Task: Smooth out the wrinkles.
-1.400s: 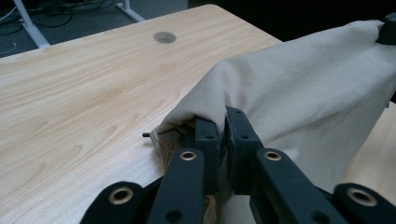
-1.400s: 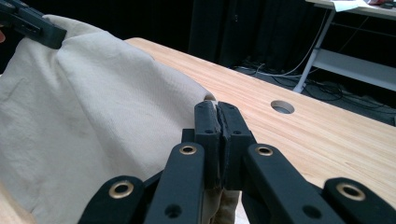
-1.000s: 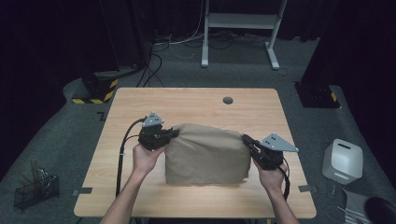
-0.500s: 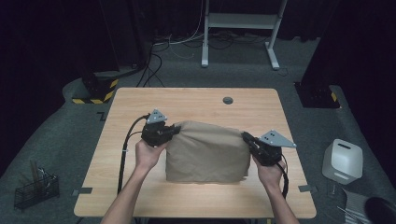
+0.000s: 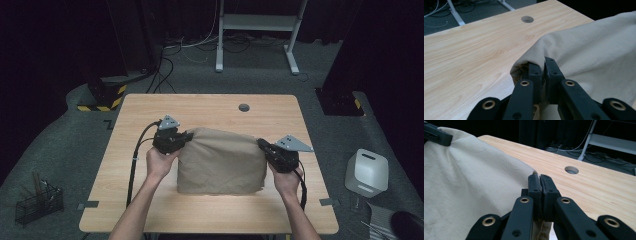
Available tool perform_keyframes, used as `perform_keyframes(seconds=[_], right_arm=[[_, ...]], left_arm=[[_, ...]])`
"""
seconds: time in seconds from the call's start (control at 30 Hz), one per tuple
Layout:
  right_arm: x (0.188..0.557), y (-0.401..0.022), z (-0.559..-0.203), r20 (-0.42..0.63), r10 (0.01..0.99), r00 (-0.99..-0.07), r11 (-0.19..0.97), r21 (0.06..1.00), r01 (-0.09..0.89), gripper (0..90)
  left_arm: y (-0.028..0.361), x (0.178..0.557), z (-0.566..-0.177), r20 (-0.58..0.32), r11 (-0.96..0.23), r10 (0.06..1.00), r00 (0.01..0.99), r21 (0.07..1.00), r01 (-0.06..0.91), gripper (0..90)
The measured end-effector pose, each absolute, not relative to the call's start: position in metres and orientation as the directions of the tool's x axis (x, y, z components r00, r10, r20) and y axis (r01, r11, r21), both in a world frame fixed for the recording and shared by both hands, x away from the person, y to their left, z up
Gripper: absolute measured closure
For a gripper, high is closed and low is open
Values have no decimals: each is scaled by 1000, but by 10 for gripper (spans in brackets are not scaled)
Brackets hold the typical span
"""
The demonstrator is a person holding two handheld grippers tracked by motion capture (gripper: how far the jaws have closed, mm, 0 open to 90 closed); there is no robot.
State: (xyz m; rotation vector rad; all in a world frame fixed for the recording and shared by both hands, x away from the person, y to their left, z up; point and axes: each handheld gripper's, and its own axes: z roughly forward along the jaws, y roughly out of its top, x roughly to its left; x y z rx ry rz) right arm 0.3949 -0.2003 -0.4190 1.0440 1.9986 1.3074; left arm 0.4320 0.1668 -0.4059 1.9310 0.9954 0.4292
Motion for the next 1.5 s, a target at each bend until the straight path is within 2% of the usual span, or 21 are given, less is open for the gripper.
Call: perform_keyframes(seconds=[0.53,1.5], right_arm=[[412,-197,-424,-8,841,-541,234,907,351,875],[446,-192,-449,-4,876,-482,236,876,422,874]], left_arm=[[166,444,-415,-102,-264,792,602,832,488,853],[155,469,-440,-64,-281,824,563,817,504,852]])
